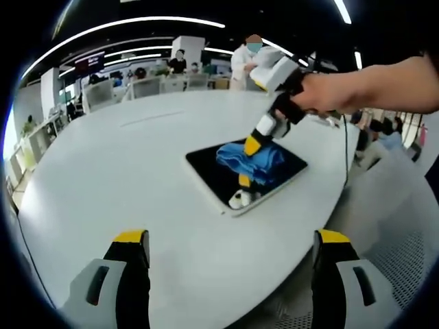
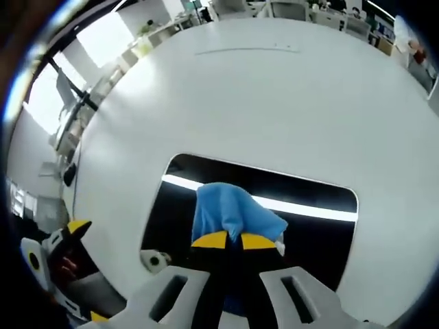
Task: Wipe the mirror surface with the cleaning cloth until all visible marks leave the cleaned area.
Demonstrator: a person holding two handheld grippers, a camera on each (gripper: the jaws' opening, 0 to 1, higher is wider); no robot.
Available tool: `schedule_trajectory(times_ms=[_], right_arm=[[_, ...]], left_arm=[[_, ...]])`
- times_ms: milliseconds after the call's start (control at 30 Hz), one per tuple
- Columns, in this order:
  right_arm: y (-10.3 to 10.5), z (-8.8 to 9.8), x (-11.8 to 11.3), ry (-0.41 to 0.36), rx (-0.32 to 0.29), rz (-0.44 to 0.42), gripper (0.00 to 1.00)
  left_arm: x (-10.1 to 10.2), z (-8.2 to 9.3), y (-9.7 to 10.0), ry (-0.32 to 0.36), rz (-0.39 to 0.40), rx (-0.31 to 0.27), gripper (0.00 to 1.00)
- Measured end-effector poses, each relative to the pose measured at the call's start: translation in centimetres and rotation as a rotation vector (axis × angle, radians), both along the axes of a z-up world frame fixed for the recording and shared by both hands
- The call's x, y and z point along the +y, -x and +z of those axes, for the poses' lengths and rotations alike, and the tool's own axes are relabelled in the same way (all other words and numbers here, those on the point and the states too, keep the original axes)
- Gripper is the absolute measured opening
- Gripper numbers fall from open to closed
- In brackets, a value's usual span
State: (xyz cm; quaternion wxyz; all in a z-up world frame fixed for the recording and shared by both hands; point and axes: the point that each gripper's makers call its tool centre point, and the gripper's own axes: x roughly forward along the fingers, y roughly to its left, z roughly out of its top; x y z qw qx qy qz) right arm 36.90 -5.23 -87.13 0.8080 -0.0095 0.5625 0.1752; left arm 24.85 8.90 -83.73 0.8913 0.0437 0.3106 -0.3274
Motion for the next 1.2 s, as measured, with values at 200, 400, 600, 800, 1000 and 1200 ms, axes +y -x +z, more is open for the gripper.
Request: schedule_trajectory(times_ms=[200, 400, 600, 800, 1000, 1200], right_arm=[[-1.4, -0.2, -0.1, 0.024, -0.03, 0.032, 0.0], [-2.6, 0.1, 0.0, 0.035, -0.054, 0.058, 0.0], [-3.5, 0.5, 0.1, 0.036, -0.076, 0.117, 0.0], [-3.5, 0.7, 0.1, 0.038, -0.077, 0.118, 0.0], [-3.7, 0.6, 0.0, 0.004, -0.075, 0.127, 0.0], [-3.6, 0.6, 0.0, 0.007, -0.072, 0.13, 0.0]], left_arm=[[-0.2, 0.0, 0.1, -0.003, -0.01, 0.002, 0.99], [-0.3, -0.1, 0.2, -0.009, -0.015, 0.003, 0.99], [-0.2, 0.1, 0.2, -0.004, -0.006, 0.001, 0.99], [0.1, 0.0, 0.0, -0.008, 0.009, -0.002, 0.99], [0.2, 0.1, 0.0, -0.013, 0.018, -0.004, 0.99], [0.4, 0.1, -0.2, -0.015, 0.026, -0.005, 0.99]])
